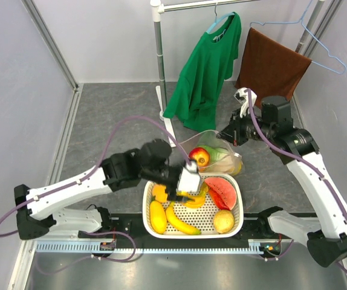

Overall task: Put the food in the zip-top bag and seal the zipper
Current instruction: Pick up the fake fruit from the bin.

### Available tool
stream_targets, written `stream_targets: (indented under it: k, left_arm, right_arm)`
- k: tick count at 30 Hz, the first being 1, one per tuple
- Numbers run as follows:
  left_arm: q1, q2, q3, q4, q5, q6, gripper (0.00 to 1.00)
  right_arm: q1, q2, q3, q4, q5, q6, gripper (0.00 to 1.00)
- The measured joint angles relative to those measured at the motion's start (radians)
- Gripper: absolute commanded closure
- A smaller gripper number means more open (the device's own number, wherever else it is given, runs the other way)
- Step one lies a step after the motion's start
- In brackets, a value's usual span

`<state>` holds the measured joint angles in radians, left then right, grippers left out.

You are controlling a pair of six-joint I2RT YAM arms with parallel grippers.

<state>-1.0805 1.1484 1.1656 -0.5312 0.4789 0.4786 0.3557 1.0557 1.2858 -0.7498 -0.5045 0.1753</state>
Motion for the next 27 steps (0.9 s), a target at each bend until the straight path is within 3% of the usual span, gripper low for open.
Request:
stream_targets:
  k: [4,8,14,27]
  left_arm:
    - [-0.158,0.038,-0.025,-0.021,0.048,0.177,0.13]
    - [-0.196,0.184,-0.021,-0.022,0.077,0.319,0.08]
    - [-0.238,0.341,-0.028,-0.02,0.073,0.49,0.18]
    - [-0.23,0.254,-0.099,-0.418,0.107,0.768,0.24]
  right_arm:
    - [-0.002,0.055,0.0,0.013,-0.008,0.001,1.0]
    - [-0.009,0.076,0.0,0.017,-0.014,0.001,1.0]
    - [-0.014,0.073,-0.001,0.016,-0.021,-0.006,1.0]
    - [-0.019,0.058,-0.022,0.012,-0.043,-0.026,1.0]
